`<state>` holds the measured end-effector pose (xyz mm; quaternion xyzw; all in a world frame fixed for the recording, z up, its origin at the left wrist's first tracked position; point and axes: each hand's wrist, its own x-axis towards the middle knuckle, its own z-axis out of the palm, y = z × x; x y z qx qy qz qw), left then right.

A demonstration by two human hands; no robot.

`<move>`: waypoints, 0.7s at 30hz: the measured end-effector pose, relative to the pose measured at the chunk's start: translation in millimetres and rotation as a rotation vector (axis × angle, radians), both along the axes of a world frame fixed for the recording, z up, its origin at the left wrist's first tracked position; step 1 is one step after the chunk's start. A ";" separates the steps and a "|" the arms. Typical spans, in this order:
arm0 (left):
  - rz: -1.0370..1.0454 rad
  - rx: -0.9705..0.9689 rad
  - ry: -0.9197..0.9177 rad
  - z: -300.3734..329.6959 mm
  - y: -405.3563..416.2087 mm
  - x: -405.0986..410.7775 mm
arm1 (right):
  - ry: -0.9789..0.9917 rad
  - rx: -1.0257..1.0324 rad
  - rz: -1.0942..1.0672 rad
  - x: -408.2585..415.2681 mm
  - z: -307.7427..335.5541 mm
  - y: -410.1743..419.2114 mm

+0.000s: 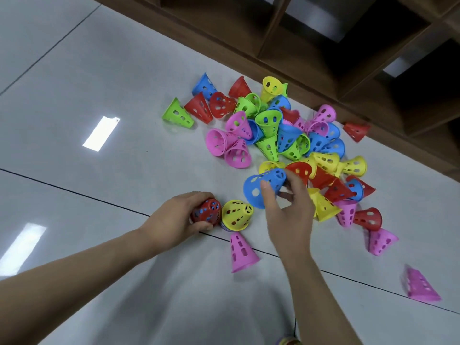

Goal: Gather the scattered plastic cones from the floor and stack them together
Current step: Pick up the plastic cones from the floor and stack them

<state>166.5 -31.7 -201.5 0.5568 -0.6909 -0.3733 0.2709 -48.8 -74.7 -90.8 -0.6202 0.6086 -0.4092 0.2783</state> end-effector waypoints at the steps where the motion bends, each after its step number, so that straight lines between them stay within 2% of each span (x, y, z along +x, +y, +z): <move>1: -0.016 0.011 0.000 0.8 -2.4 0.4 | -0.013 0.026 0.000 5.6 -4.7 7.7; 5: -0.121 0.064 0.057 9.8 -18.4 17.6 | 0.120 0.169 0.054 13.5 -35.1 29.3; 8: -0.103 -0.034 0.079 22.3 -48.7 35.9 | 0.136 0.267 0.065 5.8 -52.8 34.6; 12: 0.014 -0.230 -0.128 30.2 -110.1 33.4 | 0.140 0.376 0.052 -10.4 -59.1 42.3; 16: 0.028 -0.162 -0.358 28.9 -156.0 18.2 | 0.240 0.485 0.003 -23.5 -62.9 55.8; 21: -0.026 -0.121 -0.404 14.4 -166.3 3.8 | 0.425 0.733 0.013 -19.0 -73.7 66.4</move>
